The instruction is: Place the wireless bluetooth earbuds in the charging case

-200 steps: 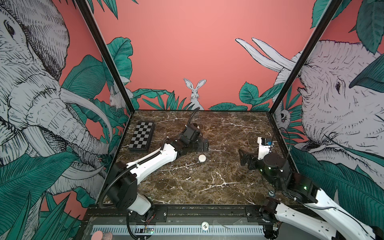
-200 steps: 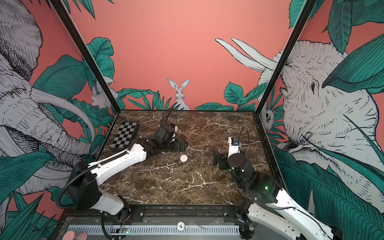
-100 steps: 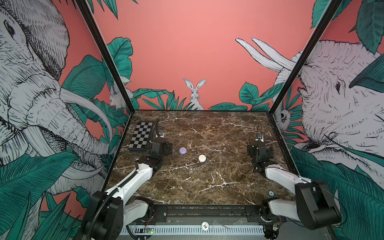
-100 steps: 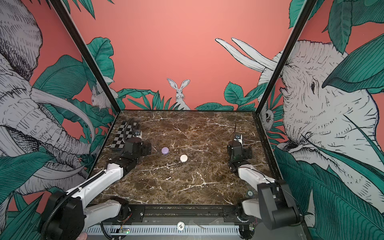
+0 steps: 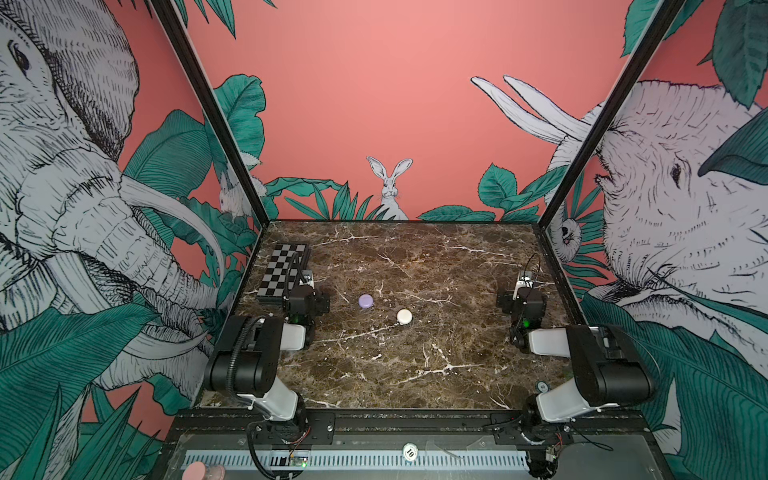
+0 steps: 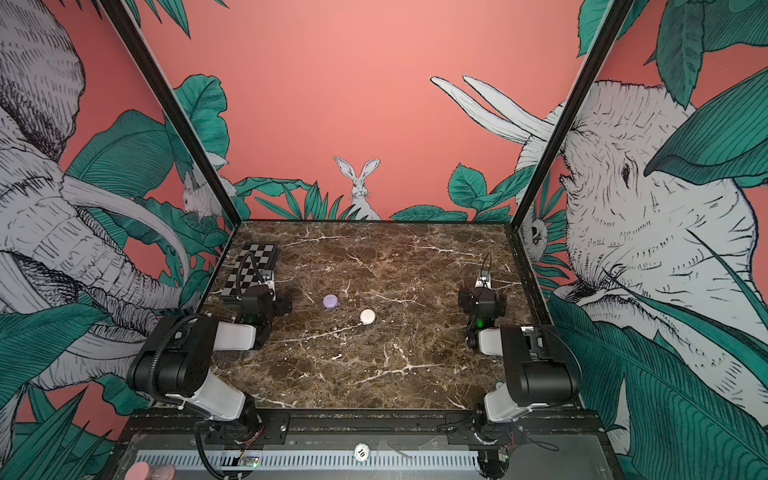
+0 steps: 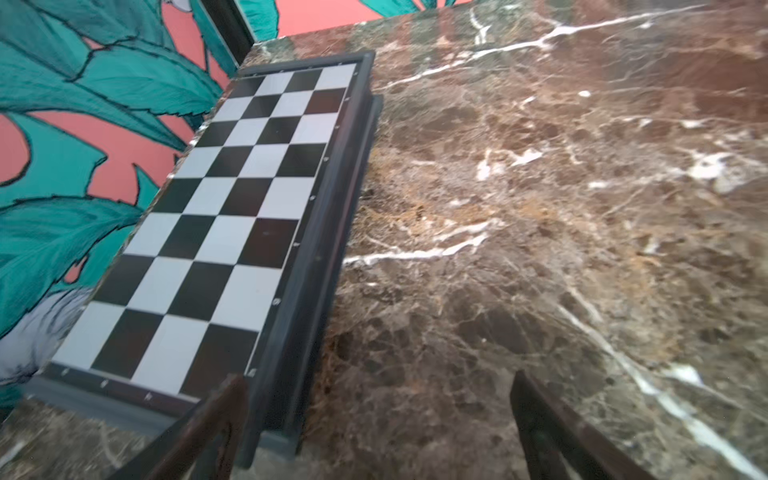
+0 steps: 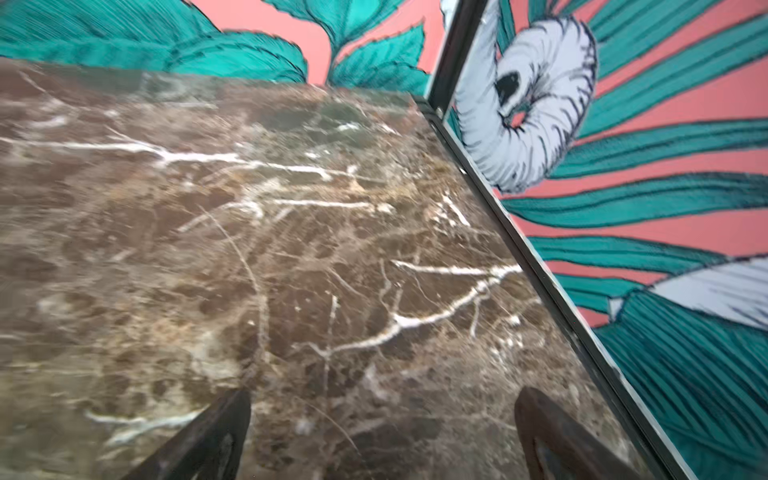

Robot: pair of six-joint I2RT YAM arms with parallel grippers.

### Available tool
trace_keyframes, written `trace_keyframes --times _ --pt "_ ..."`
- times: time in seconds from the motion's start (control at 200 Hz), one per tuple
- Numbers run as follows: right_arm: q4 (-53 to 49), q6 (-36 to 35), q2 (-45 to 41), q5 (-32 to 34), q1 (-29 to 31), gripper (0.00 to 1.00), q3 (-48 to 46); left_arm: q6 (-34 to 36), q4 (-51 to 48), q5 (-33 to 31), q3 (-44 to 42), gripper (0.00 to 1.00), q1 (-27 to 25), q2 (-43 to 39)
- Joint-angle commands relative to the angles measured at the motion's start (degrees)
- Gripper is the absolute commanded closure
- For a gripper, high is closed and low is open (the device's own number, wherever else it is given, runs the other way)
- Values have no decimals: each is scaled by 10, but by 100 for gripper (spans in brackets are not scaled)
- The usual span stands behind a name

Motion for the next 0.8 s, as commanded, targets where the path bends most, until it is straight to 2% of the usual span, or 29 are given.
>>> trace_keyframes --times 0.0,0.795 --pt "37 3 1 -13 4 2 1 15 82 20 -4 1 5 -9" --pt "30 2 -1 -17 3 2 2 15 74 21 -7 1 5 -16"
